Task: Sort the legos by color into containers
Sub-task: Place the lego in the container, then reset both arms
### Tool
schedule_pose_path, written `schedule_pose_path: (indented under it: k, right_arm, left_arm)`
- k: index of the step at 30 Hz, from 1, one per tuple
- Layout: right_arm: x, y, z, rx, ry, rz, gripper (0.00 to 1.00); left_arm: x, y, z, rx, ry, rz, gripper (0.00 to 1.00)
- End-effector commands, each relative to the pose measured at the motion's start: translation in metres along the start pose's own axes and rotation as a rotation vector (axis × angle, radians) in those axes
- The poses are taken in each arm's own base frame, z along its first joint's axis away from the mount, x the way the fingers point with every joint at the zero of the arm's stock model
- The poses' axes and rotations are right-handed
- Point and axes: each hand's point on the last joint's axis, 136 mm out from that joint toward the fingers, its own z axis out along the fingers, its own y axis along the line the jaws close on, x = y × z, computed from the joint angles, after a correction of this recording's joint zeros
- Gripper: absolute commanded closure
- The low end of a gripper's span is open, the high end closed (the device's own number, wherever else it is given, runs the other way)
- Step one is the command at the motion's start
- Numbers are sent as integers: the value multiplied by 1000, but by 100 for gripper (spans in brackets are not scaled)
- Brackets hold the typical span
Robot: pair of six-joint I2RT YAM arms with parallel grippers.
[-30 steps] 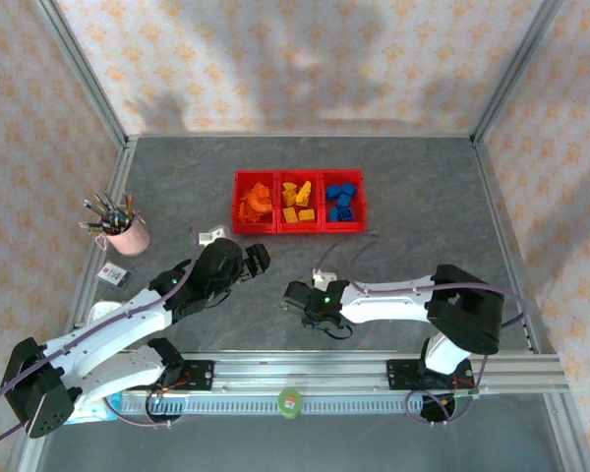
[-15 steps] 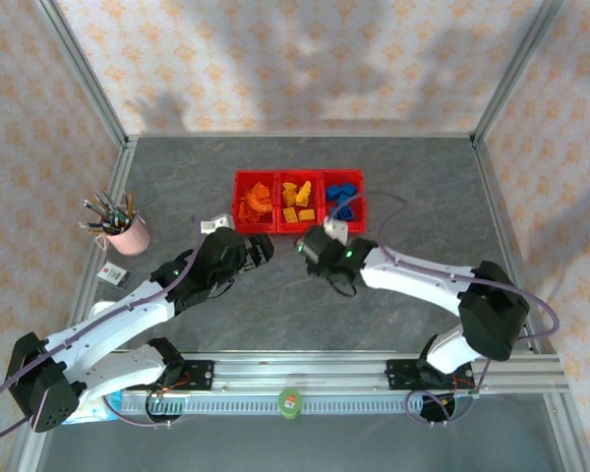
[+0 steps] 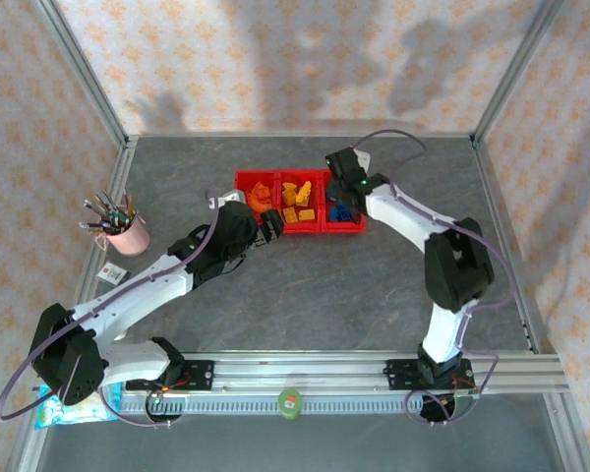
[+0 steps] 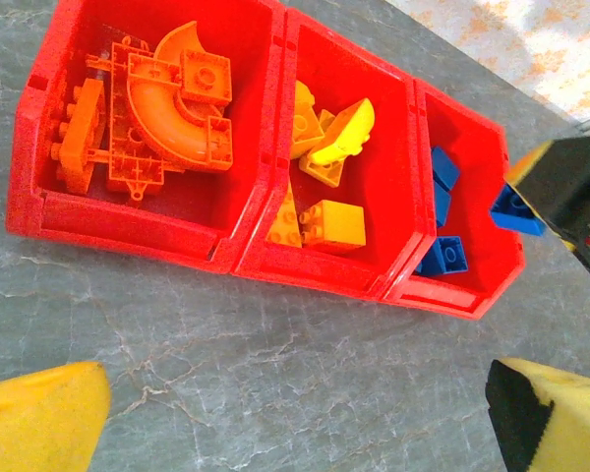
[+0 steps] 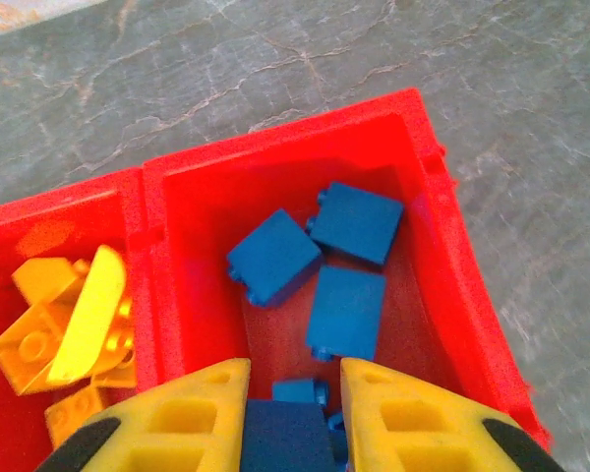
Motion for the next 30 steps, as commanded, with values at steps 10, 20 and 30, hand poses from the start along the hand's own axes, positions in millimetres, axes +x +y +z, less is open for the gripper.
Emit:
schedule_pose_path:
  k: [10, 20, 30]
  right_arm:
    - [-13, 15, 37, -28, 4, -54, 60]
    - [-53, 5, -26, -115, -100, 13, 39]
    - [-69, -125, -86, 40, -286, 197, 0]
  left_arm:
    - [-24, -6, 0, 21, -51, 4, 1]
    - [-39, 8, -8, -30, -100, 21, 1]
    - [-105, 109, -45, -361, -363, 61, 1]
